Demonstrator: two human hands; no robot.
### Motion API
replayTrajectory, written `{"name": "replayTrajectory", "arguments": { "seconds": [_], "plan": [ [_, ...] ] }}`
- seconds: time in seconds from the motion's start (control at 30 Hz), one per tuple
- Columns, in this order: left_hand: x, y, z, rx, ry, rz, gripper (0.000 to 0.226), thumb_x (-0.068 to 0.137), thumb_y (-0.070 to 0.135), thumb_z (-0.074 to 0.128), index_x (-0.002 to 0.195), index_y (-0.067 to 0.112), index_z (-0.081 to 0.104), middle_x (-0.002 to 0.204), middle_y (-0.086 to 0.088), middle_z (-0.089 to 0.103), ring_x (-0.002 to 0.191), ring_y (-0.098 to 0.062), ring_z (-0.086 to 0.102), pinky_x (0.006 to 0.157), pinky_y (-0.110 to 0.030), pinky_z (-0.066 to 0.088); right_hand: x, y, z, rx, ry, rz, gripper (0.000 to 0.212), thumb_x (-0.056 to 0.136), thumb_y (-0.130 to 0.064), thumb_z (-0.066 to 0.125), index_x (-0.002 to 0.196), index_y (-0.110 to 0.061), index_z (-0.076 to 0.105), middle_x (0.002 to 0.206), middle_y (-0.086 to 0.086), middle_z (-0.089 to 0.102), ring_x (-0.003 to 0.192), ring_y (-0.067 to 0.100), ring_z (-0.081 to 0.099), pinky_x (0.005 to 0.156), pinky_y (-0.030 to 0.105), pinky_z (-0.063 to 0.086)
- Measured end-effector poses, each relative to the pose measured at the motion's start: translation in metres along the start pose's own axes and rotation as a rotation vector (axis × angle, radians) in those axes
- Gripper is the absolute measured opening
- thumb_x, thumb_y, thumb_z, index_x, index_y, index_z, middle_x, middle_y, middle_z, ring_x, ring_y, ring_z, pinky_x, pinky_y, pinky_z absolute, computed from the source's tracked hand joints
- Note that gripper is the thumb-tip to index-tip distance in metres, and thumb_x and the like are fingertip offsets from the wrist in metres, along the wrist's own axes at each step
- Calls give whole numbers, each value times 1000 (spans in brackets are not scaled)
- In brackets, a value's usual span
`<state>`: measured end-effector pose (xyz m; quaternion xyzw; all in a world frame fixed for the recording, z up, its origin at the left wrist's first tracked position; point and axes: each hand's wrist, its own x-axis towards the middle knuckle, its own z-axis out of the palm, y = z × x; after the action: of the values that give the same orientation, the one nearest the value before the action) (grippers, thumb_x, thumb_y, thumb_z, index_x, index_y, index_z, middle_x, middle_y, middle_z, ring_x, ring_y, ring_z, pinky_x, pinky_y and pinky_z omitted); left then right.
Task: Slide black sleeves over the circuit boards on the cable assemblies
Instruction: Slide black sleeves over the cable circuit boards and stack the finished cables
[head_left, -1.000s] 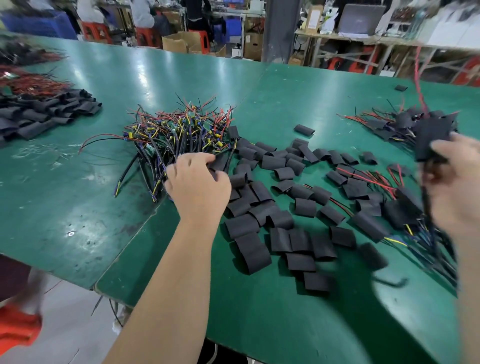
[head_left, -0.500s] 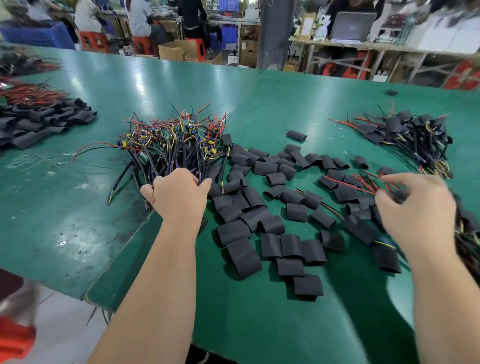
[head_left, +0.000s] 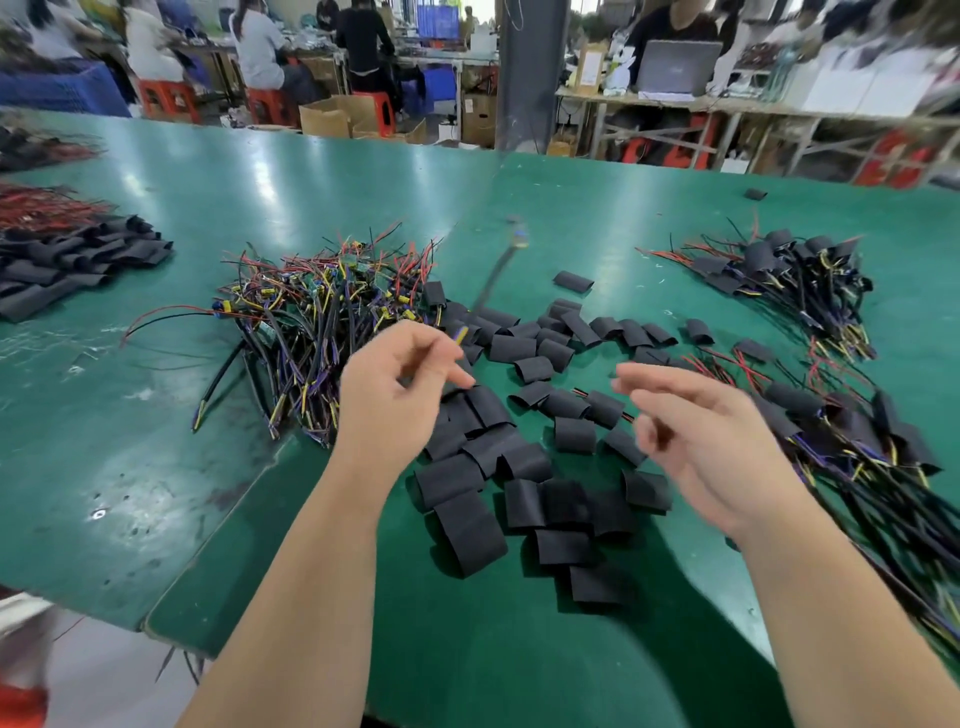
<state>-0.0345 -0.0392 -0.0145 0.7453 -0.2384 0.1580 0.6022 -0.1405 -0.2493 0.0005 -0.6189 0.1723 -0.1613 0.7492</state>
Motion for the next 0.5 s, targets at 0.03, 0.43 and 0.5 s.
{"name": "replayTrajectory", "arguments": {
  "seconds": [0.03,0.43,0.5],
  "plan": [
    [-2,3,3,-27,-92,-17,22,95,12,57,77,26,62,68,7,71,45,-10,46,44,-22,38,0,1,4,172,-98,67,30,80,0,61,110,-5,64,101,11,68,55,12,46,53,20,41],
    [-6,-3,10,400,-144,-61,22,97,22,50,81,24,65,67,5,62,57,-7,45,67,-28,36,7,-4,-5,636,31,14,17,78,-15,65,94,-10,64,92,12,72,69,13,68,59,17,53],
    [-7,-3,14,655,-19,-69,27,100,27,42,92,25,68,71,6,61,75,-19,53,80,-35,31,7,1,1,559,-42,-2,17,78,-17,62,95,-16,62,98,9,74,71,13,69,57,19,53]
  ]
}}
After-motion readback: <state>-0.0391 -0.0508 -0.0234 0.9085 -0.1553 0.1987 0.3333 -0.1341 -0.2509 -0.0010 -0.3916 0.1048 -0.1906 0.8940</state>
